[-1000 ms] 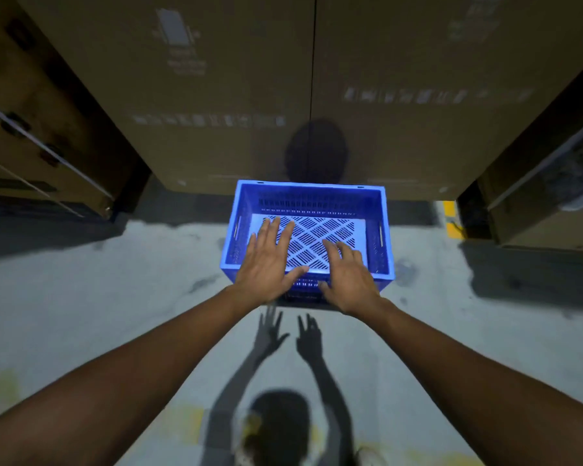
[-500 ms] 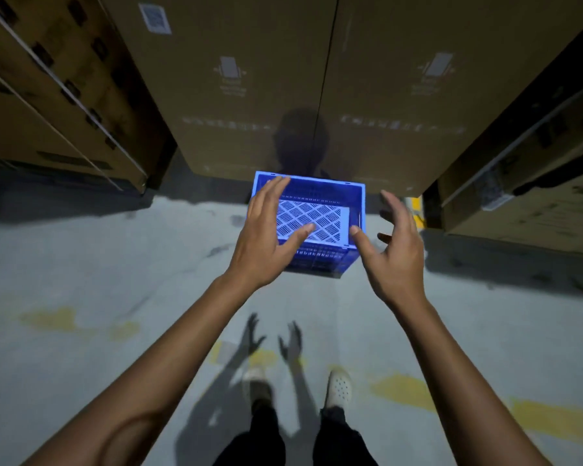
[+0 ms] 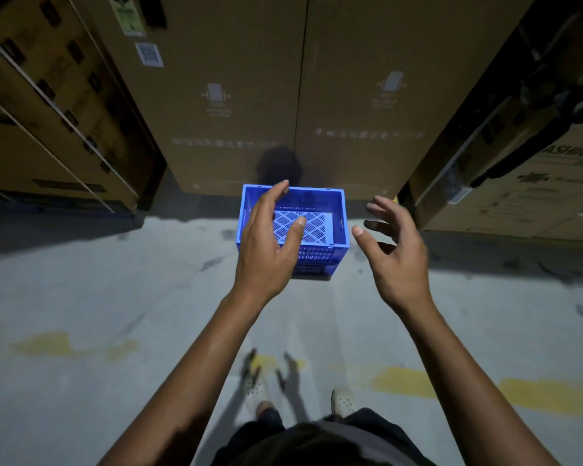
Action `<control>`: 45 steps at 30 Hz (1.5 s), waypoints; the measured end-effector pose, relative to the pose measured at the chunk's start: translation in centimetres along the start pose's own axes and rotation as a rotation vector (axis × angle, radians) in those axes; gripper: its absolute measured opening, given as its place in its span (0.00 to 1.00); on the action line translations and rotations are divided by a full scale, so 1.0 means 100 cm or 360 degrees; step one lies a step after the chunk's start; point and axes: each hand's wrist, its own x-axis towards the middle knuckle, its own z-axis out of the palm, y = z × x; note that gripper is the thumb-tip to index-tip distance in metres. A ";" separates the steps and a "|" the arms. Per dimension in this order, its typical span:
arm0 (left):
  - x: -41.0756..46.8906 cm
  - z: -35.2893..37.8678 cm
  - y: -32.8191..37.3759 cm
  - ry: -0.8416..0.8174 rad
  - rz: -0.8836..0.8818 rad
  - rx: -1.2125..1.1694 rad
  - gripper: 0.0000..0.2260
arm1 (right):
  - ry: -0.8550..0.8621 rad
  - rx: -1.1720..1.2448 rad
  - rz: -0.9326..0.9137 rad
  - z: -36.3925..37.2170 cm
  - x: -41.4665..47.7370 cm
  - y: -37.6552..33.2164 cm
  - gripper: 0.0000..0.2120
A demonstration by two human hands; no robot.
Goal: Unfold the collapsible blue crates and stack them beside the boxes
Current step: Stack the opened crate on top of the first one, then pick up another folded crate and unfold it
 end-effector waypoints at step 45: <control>-0.544 -0.070 0.199 0.0895 -0.0145 0.0427 0.04 | -0.1244 0.0439 -0.0399 -0.144 -0.444 -0.117 0.04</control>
